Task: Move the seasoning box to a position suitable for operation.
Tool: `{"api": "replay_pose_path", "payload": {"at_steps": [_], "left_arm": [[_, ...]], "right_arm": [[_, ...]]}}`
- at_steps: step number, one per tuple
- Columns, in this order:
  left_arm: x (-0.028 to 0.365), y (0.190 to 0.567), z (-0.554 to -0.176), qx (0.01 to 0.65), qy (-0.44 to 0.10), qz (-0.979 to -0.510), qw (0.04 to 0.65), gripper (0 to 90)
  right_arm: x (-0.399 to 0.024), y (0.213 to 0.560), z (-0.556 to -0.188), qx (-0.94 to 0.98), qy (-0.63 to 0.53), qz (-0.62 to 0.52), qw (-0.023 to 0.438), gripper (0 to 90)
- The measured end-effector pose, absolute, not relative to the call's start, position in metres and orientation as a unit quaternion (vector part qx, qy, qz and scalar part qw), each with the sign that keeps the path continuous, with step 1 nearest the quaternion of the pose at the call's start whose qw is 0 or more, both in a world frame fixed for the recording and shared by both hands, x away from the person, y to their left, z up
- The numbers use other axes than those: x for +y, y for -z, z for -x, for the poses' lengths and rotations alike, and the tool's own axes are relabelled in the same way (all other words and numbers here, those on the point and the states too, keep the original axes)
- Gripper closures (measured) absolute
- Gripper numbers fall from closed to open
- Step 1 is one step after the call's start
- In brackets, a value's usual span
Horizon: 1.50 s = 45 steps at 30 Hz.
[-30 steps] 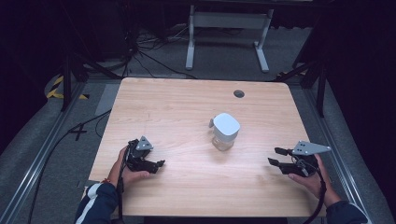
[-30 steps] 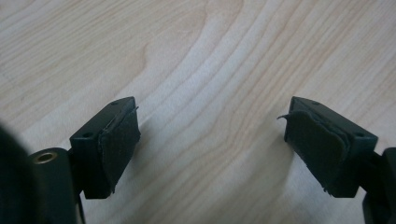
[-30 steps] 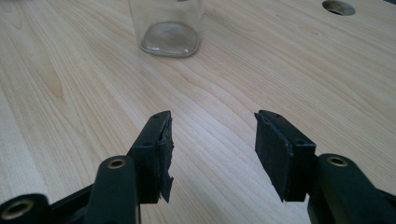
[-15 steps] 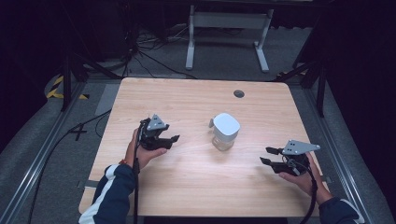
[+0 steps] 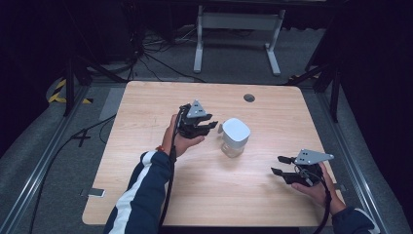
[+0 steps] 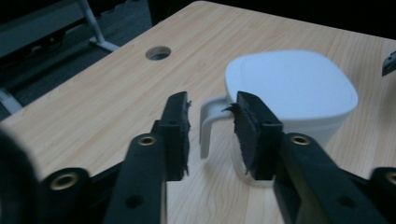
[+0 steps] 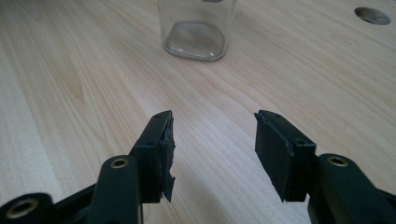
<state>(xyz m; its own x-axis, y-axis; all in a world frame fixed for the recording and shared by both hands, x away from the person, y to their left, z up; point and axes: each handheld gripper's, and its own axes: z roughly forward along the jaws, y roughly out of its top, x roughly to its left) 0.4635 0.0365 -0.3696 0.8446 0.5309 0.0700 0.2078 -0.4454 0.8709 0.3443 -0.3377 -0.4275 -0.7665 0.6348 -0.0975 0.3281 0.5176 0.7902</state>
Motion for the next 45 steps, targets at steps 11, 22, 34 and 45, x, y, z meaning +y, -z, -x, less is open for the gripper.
{"api": "replay_pose_path", "payload": {"at_steps": [11, 22, 34, 45], "left_arm": [[0.003, 0.375, -0.483, 0.211, -0.147, -0.841, 0.475, 88.9], [-0.011, 0.376, -0.484, 0.196, -0.157, -0.847, 0.468, 89.2], [-0.014, 0.379, -0.485, 0.206, -0.173, -0.841, 0.469, 89.8], [-0.014, 0.384, -0.489, 0.215, -0.184, -0.843, 0.457, 89.7]], "right_arm": [[-0.338, 0.433, -0.344, 0.853, -0.393, -0.286, 0.190, 42.1], [-0.340, 0.433, -0.343, 0.857, -0.387, -0.285, 0.188, 41.4], [-0.335, 0.434, -0.343, 0.860, -0.386, -0.277, 0.186, 41.7], [-0.318, 0.400, -0.367, 0.837, -0.435, -0.269, 0.195, 69.8]]}}
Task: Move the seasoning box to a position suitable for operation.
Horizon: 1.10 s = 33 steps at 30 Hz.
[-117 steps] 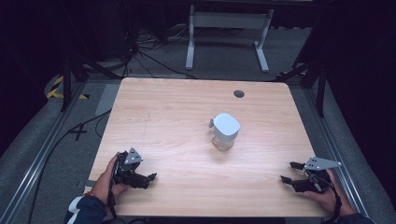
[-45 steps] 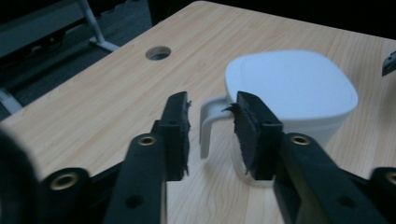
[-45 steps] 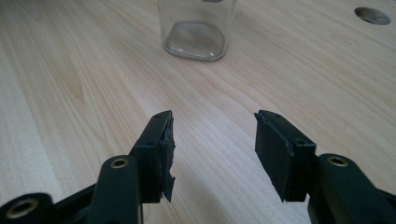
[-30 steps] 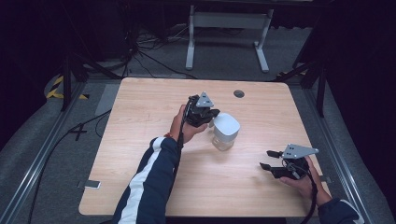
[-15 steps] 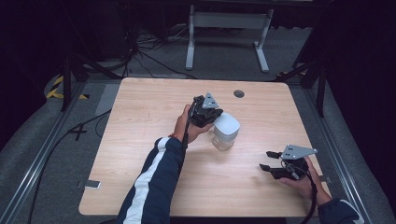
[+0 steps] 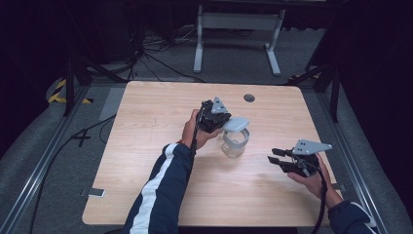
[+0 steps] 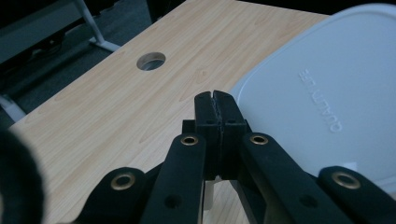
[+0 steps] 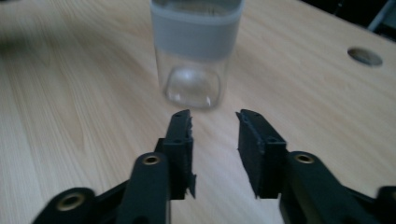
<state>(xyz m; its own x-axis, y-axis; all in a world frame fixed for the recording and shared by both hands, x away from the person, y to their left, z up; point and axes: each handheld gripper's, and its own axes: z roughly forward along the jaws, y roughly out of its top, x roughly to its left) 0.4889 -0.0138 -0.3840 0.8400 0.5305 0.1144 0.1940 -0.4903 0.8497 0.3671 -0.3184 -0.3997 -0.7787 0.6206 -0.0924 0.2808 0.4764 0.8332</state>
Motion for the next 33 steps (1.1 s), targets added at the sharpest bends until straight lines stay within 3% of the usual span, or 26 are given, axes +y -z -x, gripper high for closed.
{"api": "replay_pose_path", "payload": {"at_steps": [6, 11, 15, 22, 33], "left_arm": [[-0.021, 0.379, -0.486, 0.199, -0.193, -0.846, 0.455, 89.7], [-0.026, 0.377, -0.485, 0.194, -0.197, -0.851, 0.447, 89.7], [-0.028, 0.382, -0.486, 0.186, -0.206, -0.863, 0.421, 89.8], [-0.020, 0.367, -0.479, 0.182, -0.204, -0.842, 0.466, 89.6], [-0.020, 0.376, -0.476, 0.176, -0.187, -0.852, 0.456, 89.7]], "right_arm": [[-0.276, 0.376, -0.387, 0.836, -0.444, -0.244, 0.209, 83.4], [-0.249, 0.375, -0.396, 0.847, -0.430, -0.236, 0.204, 88.9], [-0.245, 0.374, -0.393, 0.849, -0.433, -0.229, 0.196, 89.0], [-0.247, 0.377, -0.390, 0.856, -0.423, -0.226, 0.193, 88.8], [-0.245, 0.381, -0.390, 0.863, -0.411, -0.225, 0.188, 87.7]]}}
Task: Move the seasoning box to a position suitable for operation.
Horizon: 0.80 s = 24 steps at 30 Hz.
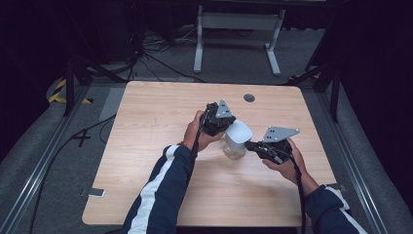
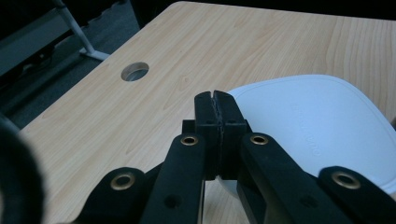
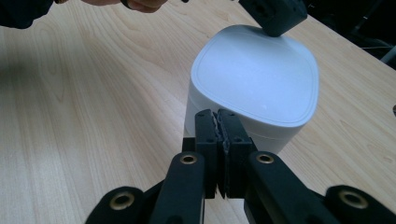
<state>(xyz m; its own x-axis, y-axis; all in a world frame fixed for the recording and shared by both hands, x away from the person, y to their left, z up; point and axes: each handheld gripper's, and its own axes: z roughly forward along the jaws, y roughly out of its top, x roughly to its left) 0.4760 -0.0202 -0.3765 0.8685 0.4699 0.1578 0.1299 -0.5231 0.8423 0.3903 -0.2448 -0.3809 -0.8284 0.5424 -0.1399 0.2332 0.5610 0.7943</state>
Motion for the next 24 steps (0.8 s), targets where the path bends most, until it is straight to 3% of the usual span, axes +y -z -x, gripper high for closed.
{"api": "replay_pose_path", "payload": {"at_steps": [24], "left_arm": [[-0.017, 0.383, -0.483, 0.188, -0.183, -0.847, 0.463, 89.7]], "right_arm": [[-0.241, 0.371, -0.398, 0.847, -0.426, -0.239, 0.210, 88.9]]}}
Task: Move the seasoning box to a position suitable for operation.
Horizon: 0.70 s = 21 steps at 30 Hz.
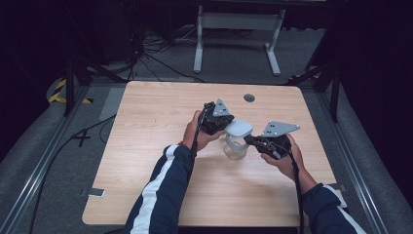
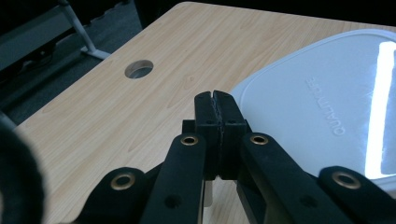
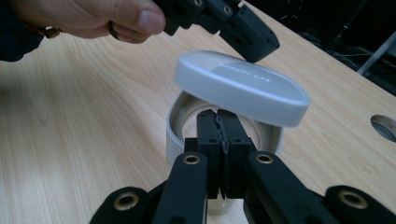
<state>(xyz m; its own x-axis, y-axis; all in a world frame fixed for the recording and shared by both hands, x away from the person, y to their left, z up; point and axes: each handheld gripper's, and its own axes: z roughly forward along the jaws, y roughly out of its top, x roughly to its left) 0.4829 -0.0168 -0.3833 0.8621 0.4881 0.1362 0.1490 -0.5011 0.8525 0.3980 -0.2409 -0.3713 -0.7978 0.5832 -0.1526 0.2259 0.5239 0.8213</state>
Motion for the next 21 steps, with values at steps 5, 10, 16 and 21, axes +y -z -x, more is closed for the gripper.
{"api": "replay_pose_path", "payload": {"at_steps": [5, 10, 16, 21], "left_arm": [[-0.012, 0.384, -0.484, 0.187, -0.186, -0.849, 0.459, 88.6], [-0.003, 0.385, -0.483, 0.193, -0.189, -0.852, 0.448, 86.5], [0.036, 0.392, -0.466, 0.187, -0.193, -0.871, 0.412, 84.5], [0.074, 0.404, -0.440, 0.193, -0.188, -0.874, 0.404, 81.6]], "right_arm": [[-0.242, 0.367, -0.397, 0.841, -0.434, -0.239, 0.216, 89.1], [-0.240, 0.364, -0.402, 0.842, -0.434, -0.237, 0.214, 89.1], [-0.239, 0.356, -0.407, 0.836, -0.446, -0.235, 0.217, 89.1], [-0.237, 0.350, -0.415, 0.835, -0.446, -0.235, 0.223, 89.3]]}}
